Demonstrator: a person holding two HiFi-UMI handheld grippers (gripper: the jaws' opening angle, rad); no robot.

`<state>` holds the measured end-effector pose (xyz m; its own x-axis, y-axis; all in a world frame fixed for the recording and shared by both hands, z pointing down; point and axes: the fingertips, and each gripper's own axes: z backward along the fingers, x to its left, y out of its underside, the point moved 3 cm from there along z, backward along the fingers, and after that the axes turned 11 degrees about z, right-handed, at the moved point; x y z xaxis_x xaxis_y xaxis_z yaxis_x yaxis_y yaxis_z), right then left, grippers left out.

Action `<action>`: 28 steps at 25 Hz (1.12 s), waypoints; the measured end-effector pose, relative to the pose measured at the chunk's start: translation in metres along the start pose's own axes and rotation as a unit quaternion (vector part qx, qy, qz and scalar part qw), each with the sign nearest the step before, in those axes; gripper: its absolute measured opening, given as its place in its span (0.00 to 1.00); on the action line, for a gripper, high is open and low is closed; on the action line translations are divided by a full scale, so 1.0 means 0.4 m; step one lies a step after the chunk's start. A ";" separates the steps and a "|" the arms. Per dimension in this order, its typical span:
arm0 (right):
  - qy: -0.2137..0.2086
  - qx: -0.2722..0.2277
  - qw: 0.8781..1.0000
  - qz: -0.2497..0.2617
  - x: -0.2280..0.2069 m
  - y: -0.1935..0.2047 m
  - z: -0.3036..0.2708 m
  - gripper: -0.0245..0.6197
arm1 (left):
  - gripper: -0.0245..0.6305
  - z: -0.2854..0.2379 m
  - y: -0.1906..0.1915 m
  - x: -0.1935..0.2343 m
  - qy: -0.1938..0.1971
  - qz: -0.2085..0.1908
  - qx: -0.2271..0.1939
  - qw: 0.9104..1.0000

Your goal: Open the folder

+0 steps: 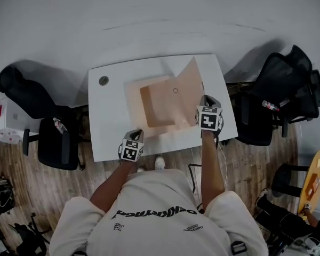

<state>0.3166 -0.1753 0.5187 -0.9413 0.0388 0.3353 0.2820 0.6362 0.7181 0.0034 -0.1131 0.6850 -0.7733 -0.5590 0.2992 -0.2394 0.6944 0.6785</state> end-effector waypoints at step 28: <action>-0.004 0.024 0.999 -0.043 -0.087 0.049 -0.024 0.06 | 0.03 -0.013 -0.028 0.025 -0.013 0.015 0.005 1.000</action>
<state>0.3568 -0.1715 0.5268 -0.9632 -0.0123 0.2685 0.1905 0.6735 0.7142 0.0013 -0.1288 0.6838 -0.7952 -0.5260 0.3016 -0.2212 0.7149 0.6633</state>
